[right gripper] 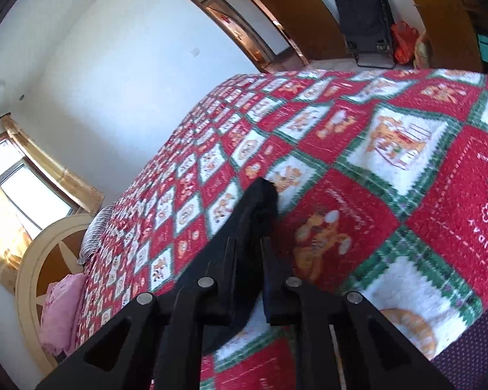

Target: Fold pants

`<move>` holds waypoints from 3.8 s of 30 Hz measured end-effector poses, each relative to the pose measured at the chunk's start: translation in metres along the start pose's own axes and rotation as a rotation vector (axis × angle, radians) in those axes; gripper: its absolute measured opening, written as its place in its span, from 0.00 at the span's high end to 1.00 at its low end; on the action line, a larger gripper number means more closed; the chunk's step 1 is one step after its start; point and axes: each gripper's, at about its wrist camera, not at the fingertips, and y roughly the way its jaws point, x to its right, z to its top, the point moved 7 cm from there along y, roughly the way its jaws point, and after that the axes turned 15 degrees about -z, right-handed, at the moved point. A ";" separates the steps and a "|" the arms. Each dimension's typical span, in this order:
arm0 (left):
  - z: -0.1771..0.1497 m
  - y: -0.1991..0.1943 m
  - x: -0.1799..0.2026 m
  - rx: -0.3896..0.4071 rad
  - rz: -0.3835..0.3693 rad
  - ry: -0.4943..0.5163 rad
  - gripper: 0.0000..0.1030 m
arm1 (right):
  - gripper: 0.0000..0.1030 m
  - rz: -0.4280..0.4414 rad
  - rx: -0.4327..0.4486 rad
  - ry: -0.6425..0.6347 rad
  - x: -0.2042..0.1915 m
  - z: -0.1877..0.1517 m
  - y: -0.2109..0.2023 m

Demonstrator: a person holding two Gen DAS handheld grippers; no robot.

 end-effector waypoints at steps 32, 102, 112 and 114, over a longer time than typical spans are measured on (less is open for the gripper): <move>-0.003 0.002 0.040 -0.011 -0.162 0.019 0.00 | 0.88 0.207 -0.177 -0.556 -0.232 -0.190 0.034; 0.032 0.048 0.072 -0.095 -0.255 -0.092 0.92 | 0.31 0.372 -0.120 -0.639 -0.213 -0.196 0.030; 0.030 0.041 0.069 -0.067 -0.267 -0.093 0.92 | 0.31 0.334 -0.186 -0.689 -0.212 -0.213 0.044; 0.031 0.038 0.067 -0.060 -0.263 -0.094 0.92 | 0.31 0.359 -0.151 -0.690 -0.216 -0.210 0.036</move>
